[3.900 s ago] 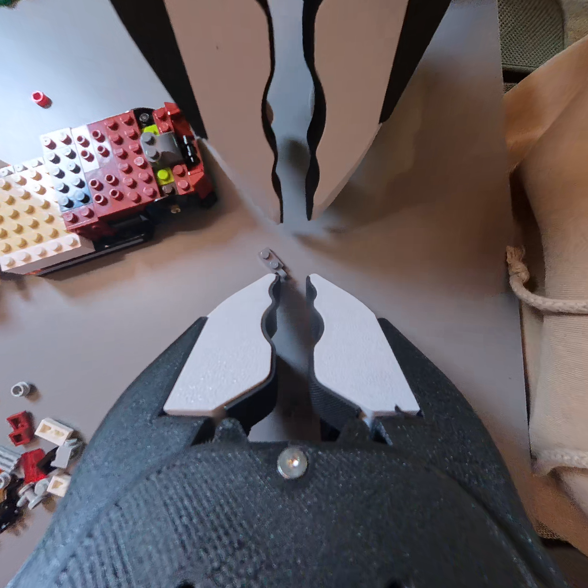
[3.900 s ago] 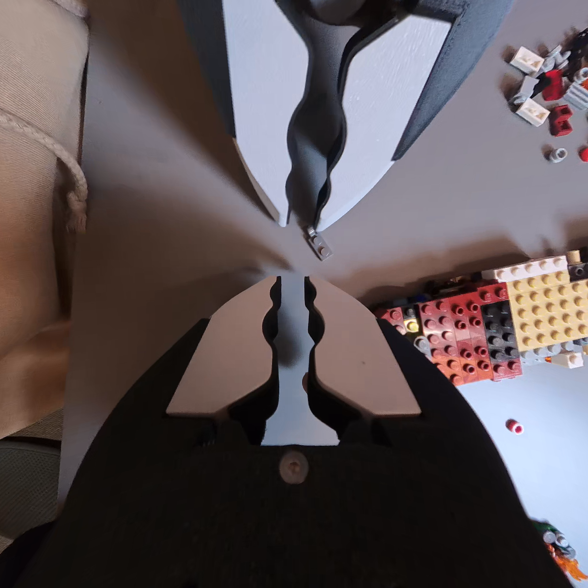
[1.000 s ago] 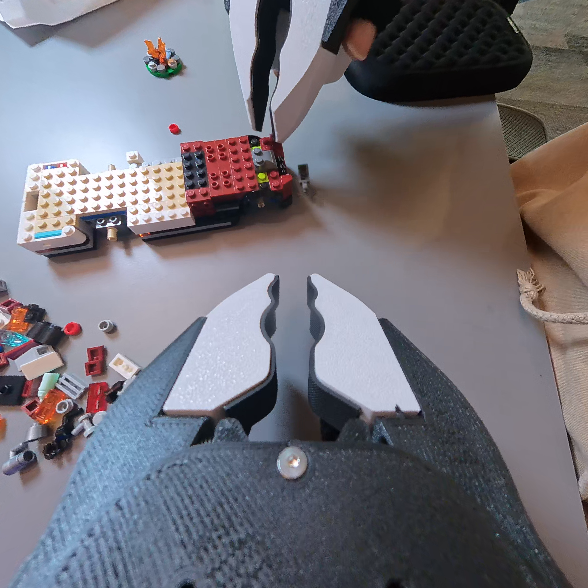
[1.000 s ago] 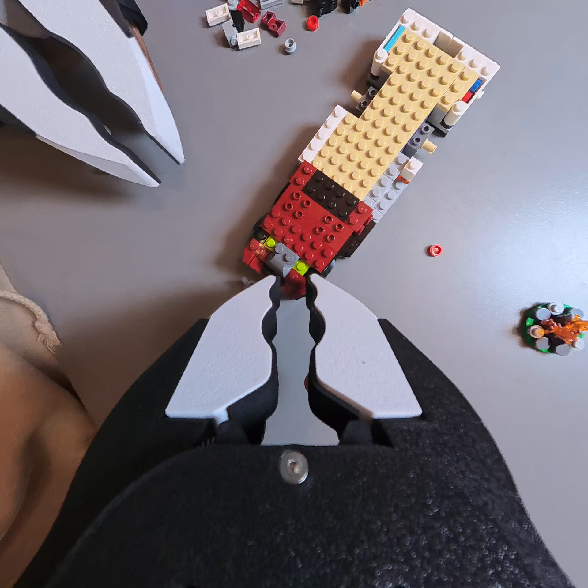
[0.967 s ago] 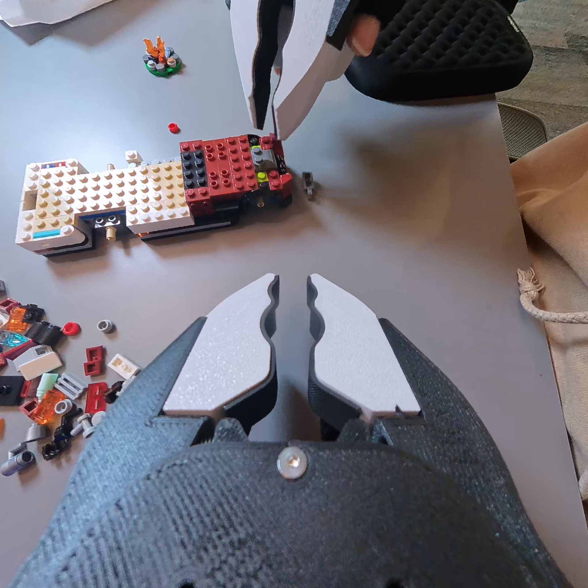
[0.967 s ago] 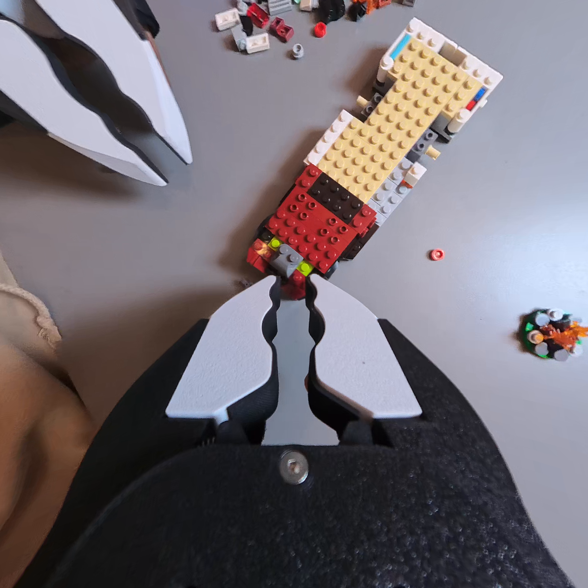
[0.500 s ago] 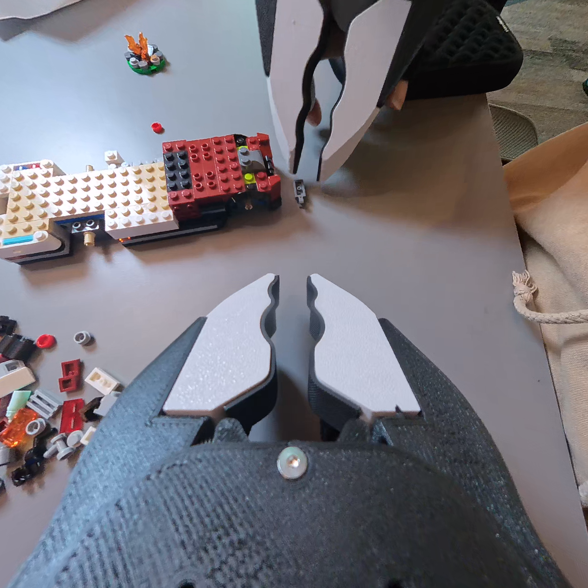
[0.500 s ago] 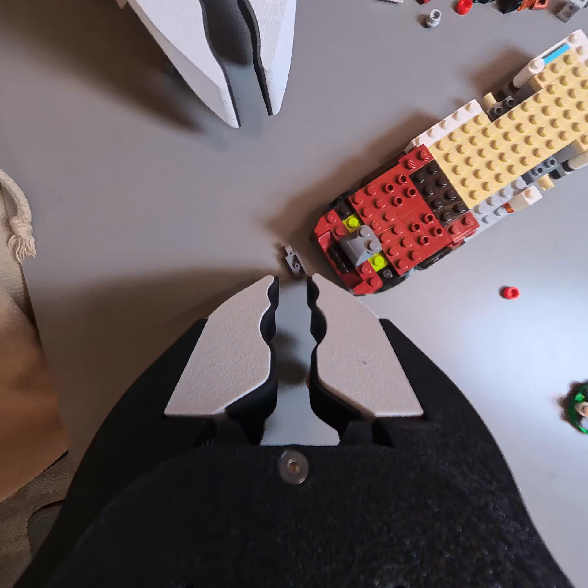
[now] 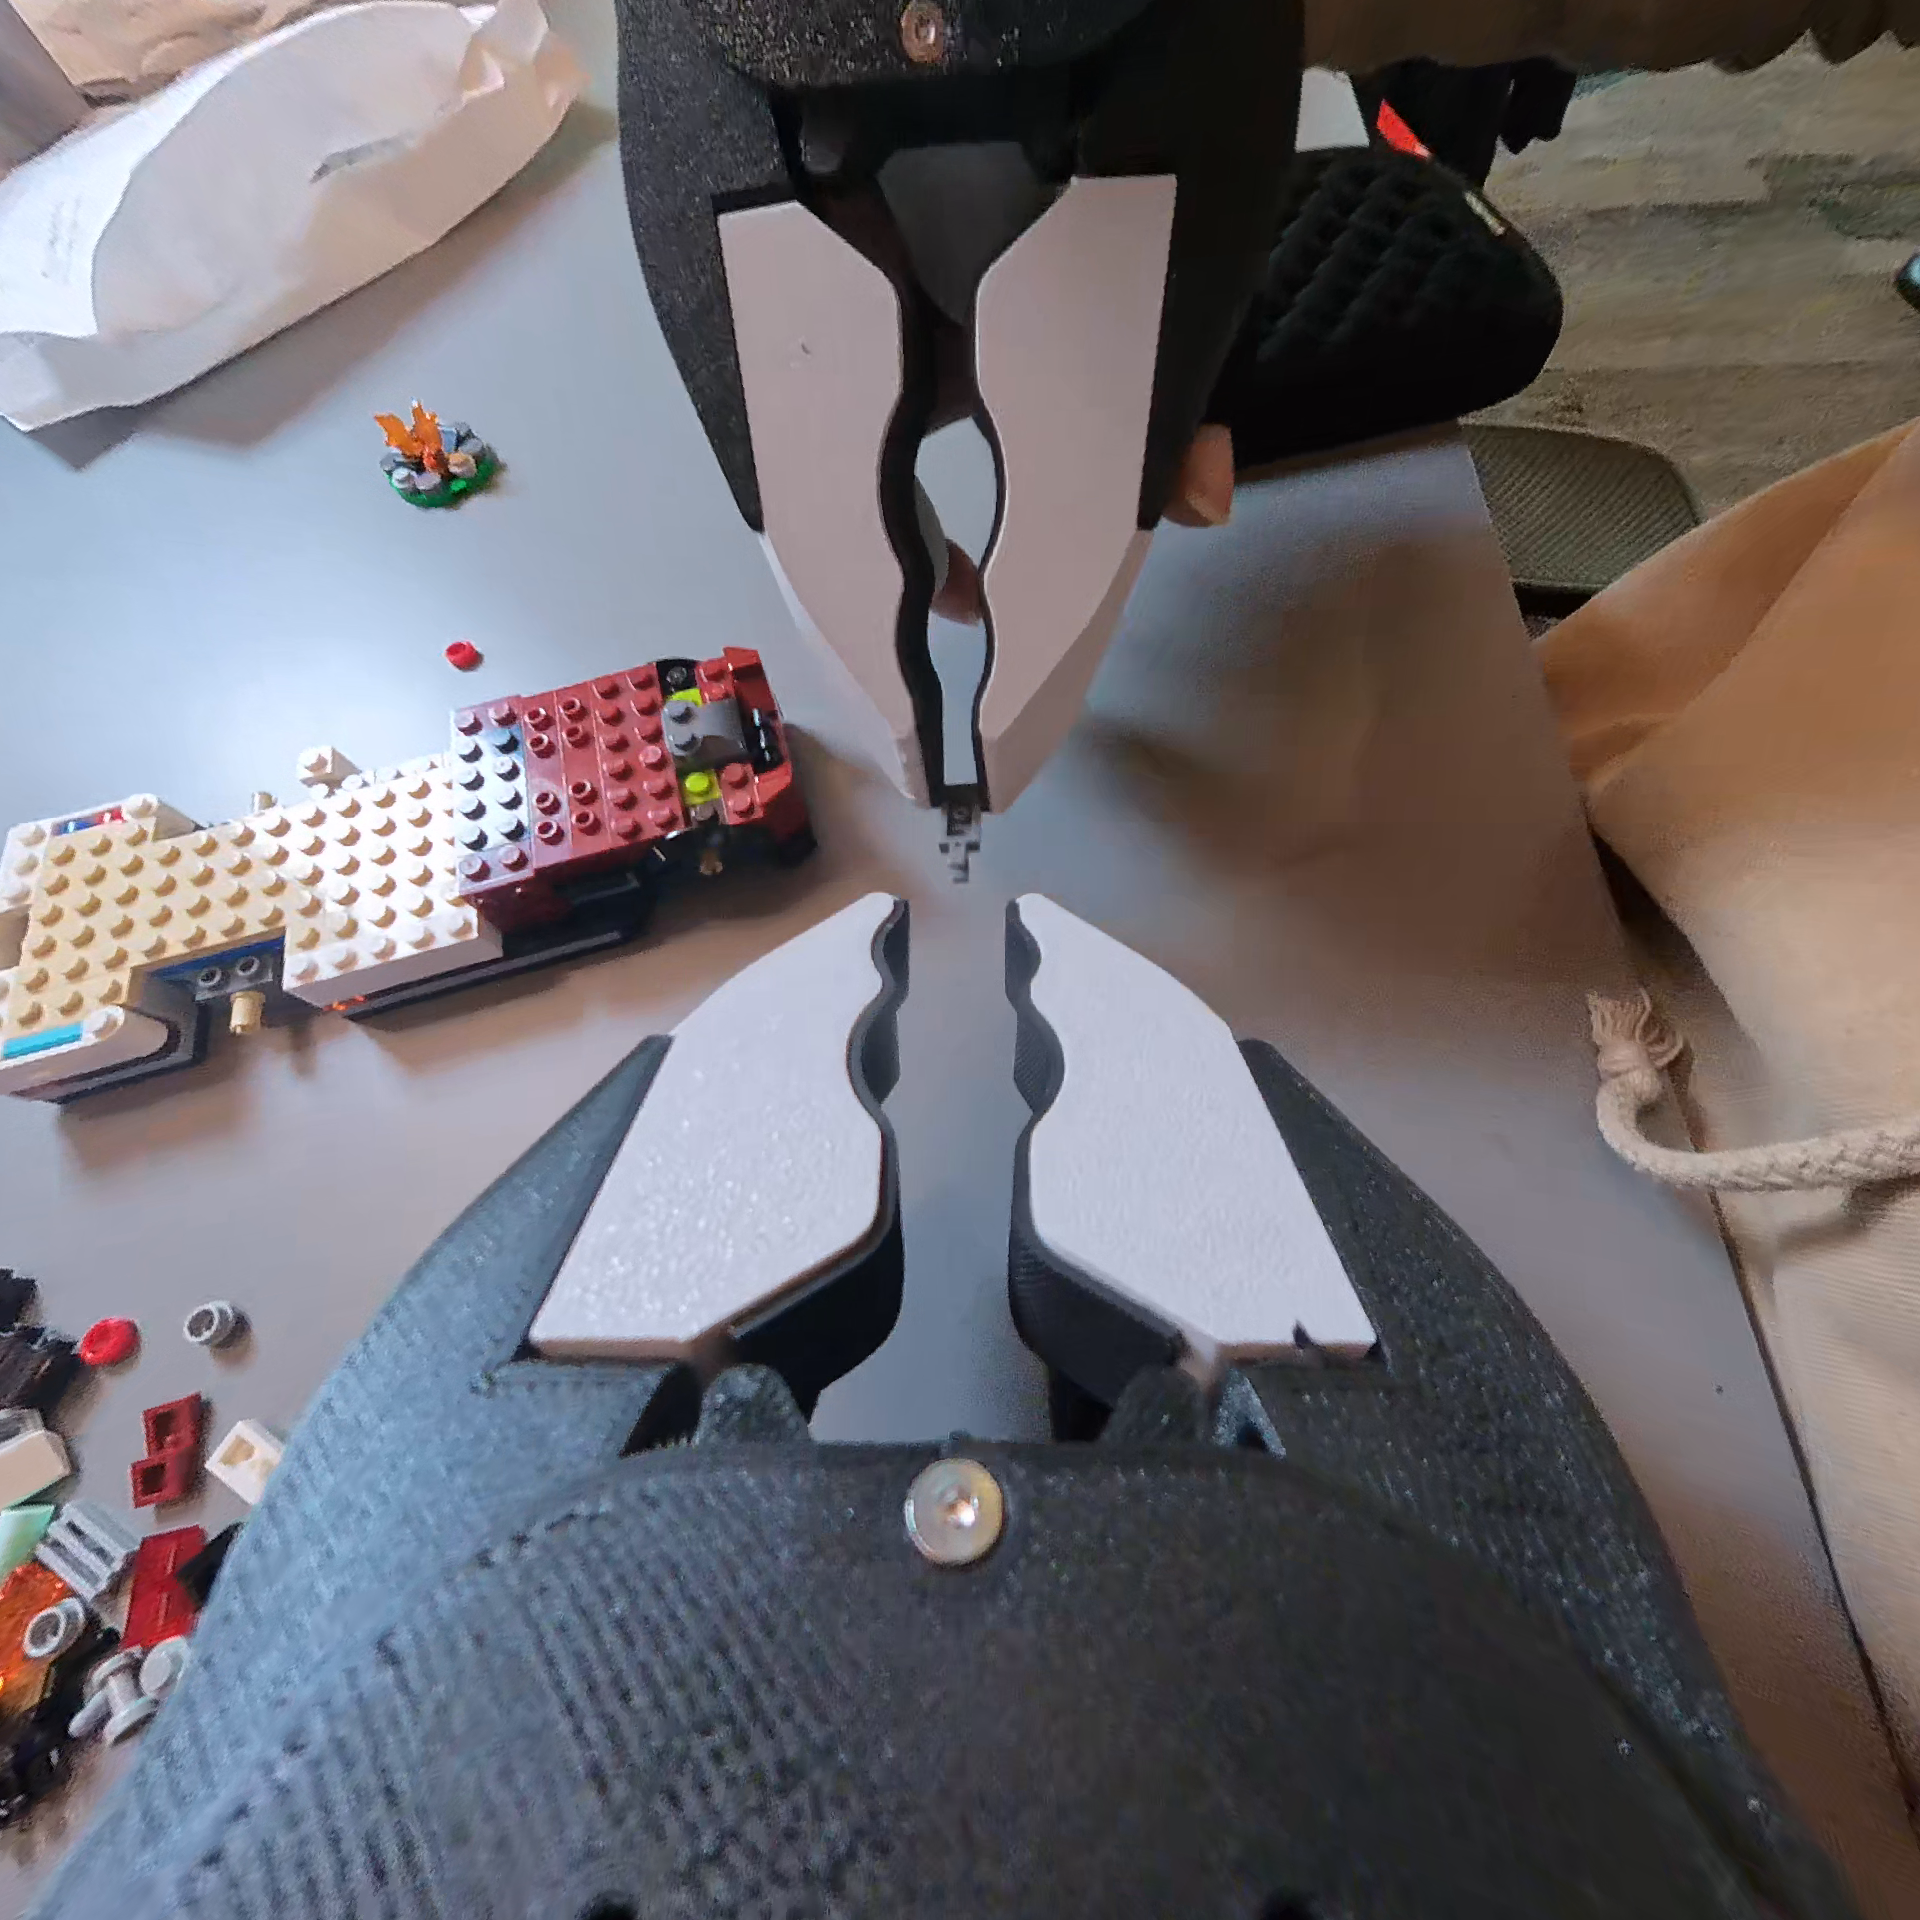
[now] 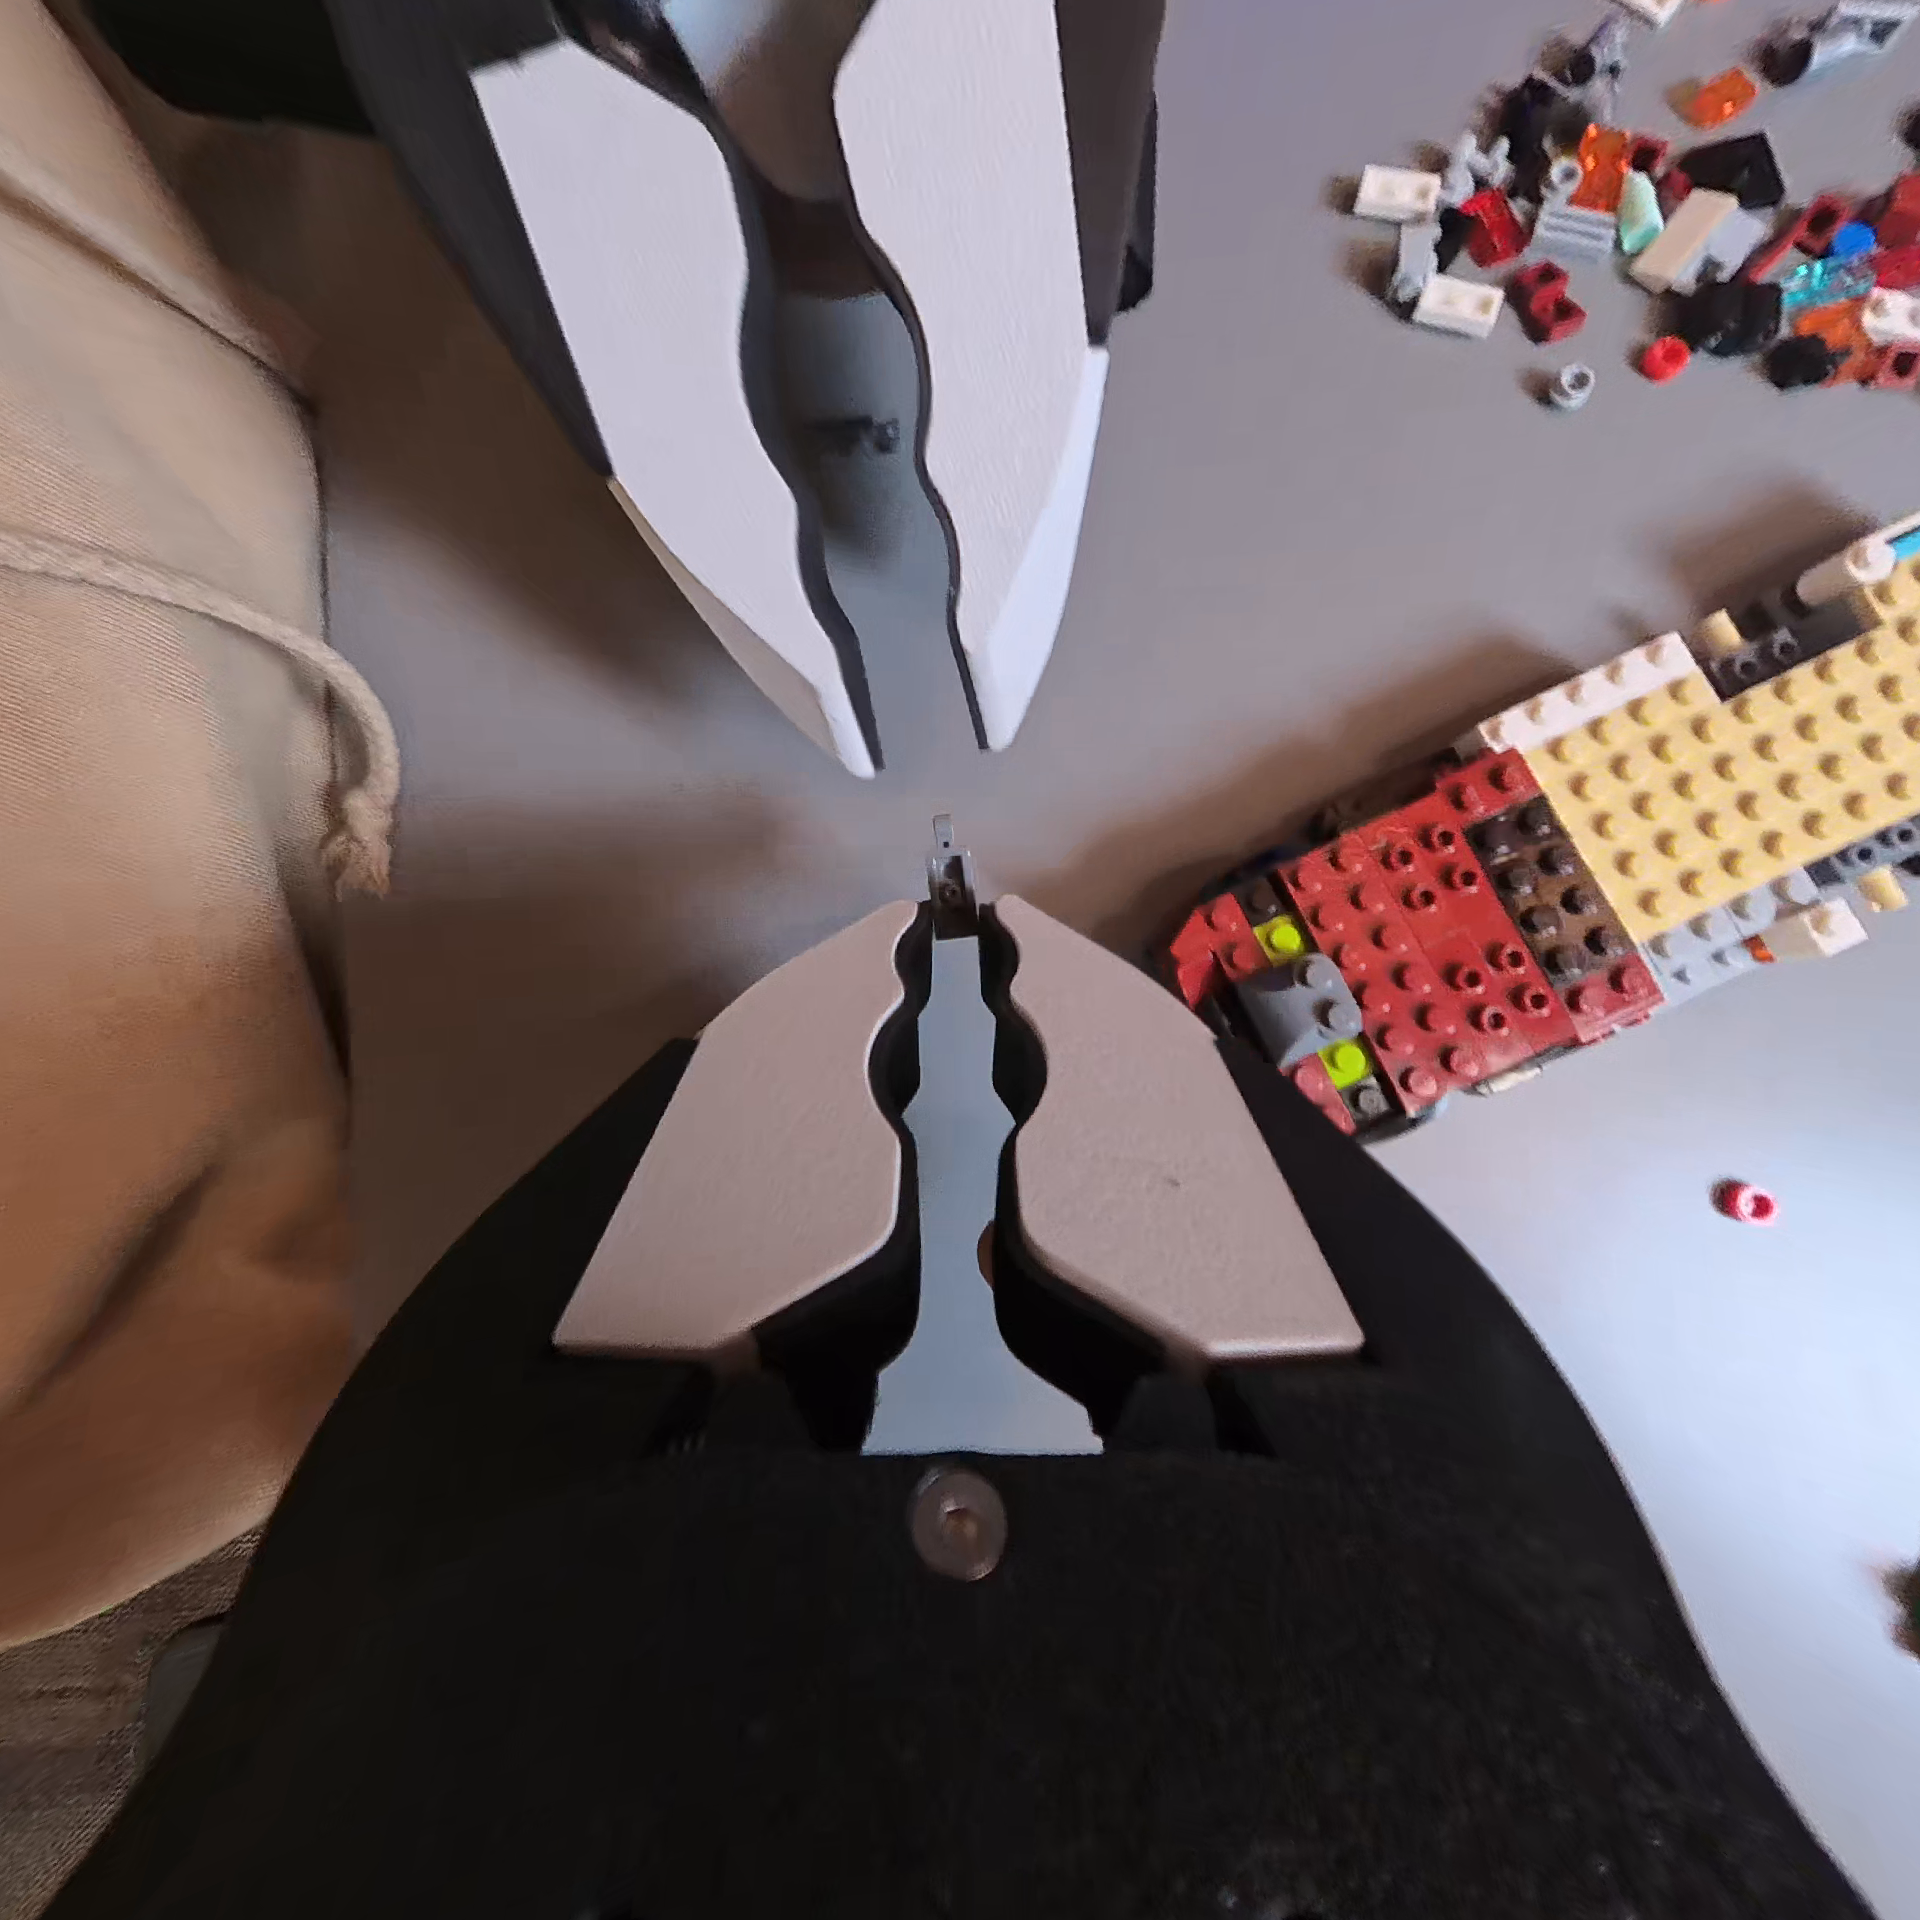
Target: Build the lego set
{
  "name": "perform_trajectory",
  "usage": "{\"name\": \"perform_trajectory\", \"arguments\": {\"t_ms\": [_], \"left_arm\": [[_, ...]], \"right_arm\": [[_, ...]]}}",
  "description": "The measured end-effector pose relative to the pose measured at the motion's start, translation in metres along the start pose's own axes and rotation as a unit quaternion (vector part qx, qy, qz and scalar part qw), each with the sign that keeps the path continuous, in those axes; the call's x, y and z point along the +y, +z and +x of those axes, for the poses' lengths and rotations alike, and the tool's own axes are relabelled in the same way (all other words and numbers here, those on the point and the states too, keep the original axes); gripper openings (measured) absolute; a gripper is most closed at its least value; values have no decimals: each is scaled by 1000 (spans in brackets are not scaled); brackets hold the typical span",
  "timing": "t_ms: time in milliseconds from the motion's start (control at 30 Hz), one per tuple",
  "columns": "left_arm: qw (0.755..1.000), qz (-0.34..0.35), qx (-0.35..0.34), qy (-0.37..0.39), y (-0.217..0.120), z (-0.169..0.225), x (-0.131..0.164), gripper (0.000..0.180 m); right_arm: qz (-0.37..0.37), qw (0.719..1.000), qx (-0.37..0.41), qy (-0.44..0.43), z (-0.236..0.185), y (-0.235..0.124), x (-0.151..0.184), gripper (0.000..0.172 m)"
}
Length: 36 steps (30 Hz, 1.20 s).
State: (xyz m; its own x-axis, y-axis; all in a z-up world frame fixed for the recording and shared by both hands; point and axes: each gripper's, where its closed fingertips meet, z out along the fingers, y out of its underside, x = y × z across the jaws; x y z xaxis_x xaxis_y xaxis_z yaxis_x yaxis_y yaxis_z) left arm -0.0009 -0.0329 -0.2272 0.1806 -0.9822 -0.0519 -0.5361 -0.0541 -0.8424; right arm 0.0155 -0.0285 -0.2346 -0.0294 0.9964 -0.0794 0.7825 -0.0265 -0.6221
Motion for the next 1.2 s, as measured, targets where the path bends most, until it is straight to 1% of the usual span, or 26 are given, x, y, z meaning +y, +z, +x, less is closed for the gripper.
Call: {"name": "perform_trajectory", "arguments": {"t_ms": [167, 300, 567, 633, 667, 733, 800, 867, 933, 1033, 1067, 1133, 1200], "left_arm": [[1000, 23, 10, -15, -3, 4, -8, 11], [999, 20, 18, -19, -5, 6, -8, 5], [999, 27, 24, -28, -6, 6, -10, 4], [997, 43, 37, -48, -9, 6, -14, 3], [995, 58, 45, -73, -11, 5, -18, 3], [982, 97, 84, -140, -18, 4, -28, 3], [959, 143, 122, -213, -26, 0, -39, 3], [928, 184, 166, -279, -34, -4, -50, 3], [893, 209, 212, -338, -39, -5, -56, 3], [857, 227, 256, -386, -41, -4, -60, 3], [851, 227, 264, -394, -41, -3, -61, 3], [844, 229, 275, -400, -41, 0, -62, 3], [839, 230, 280, -405, -41, 0, -63, 3]], "right_arm": [[4, 1000, -9, -17, -6, 1, -12, 8], [11, 1000, -11, -21, -8, 1, -17, 8], [26, 999, -8, -23, -9, -6, -21, 8], [40, 999, -5, -33, -9, -9, -24, 9], [56, 998, -2, -42, -9, -12, -27, 9], [105, 993, 8, -56, -7, -22, -37, 13], [151, 985, 35, -78, -4, -34, -45, 17], [194, 974, 58, -104, -5, -43, -53, 17], [230, 961, 84, -129, -5, -50, -60, 17], [253, 951, 96, -149, -7, -54, -66, 17], [252, 951, 95, -153, -7, -54, -66, 16], [247, 952, 88, -157, -9, -51, -67, 9], [242, 954, 77, -158, -10, -50, -66, 7]]}}
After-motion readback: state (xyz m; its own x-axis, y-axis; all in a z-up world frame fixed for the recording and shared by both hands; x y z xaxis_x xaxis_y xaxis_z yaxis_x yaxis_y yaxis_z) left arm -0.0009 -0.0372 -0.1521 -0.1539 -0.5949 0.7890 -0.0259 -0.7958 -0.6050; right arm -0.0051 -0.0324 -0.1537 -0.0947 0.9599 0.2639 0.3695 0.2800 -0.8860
